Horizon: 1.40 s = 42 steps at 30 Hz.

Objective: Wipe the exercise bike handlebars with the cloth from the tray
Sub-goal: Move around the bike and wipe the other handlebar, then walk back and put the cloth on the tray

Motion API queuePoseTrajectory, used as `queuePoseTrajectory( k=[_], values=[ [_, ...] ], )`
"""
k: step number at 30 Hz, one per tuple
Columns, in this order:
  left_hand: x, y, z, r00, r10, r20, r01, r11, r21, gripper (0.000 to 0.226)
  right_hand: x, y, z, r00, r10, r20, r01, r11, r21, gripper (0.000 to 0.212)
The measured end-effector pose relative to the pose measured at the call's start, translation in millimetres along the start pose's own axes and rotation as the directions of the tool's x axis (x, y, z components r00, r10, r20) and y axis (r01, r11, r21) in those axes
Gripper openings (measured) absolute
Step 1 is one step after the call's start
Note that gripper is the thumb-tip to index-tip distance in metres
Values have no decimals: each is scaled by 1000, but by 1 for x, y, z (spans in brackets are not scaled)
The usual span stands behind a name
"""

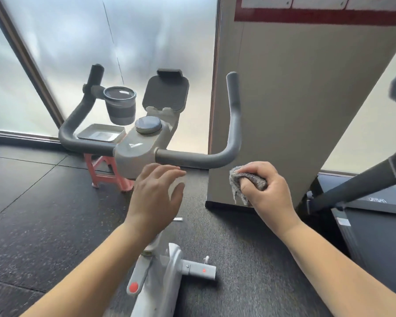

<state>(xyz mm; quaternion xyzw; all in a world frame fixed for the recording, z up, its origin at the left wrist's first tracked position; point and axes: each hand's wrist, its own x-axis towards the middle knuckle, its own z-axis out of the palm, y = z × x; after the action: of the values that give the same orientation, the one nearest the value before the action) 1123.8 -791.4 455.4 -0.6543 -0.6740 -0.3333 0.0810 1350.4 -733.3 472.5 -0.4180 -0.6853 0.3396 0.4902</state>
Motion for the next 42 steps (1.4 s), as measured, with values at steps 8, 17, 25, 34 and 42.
queuePoseTrajectory(
  k=[8, 17, 25, 34, 42],
  values=[
    [-99, 76, 51, 915, -188, 356, 119, 971, 207, 41, -72, 48, -70, 960, 258, 109, -229, 946, -231, 26],
    [-186, 129, 69, 816, -229, 531, 41, 939, 343, 43, -150, 78, -109, 907, 349, 237, -227, 878, -422, 23],
    [-238, 136, 55, 728, -270, 630, -33, 904, 426, 46, -205, 74, -127, 886, 392, 249, -226, 832, -507, 11],
    [-315, 146, 13, 738, -219, 639, -108, 895, 432, 38, -288, 50, -137, 893, 405, 198, -252, 813, -525, 28],
    [-411, 157, -12, 654, -231, 720, -56, 935, 350, 47, -397, 24, -141, 866, 473, 163, -325, 780, -535, 17]
  ],
)
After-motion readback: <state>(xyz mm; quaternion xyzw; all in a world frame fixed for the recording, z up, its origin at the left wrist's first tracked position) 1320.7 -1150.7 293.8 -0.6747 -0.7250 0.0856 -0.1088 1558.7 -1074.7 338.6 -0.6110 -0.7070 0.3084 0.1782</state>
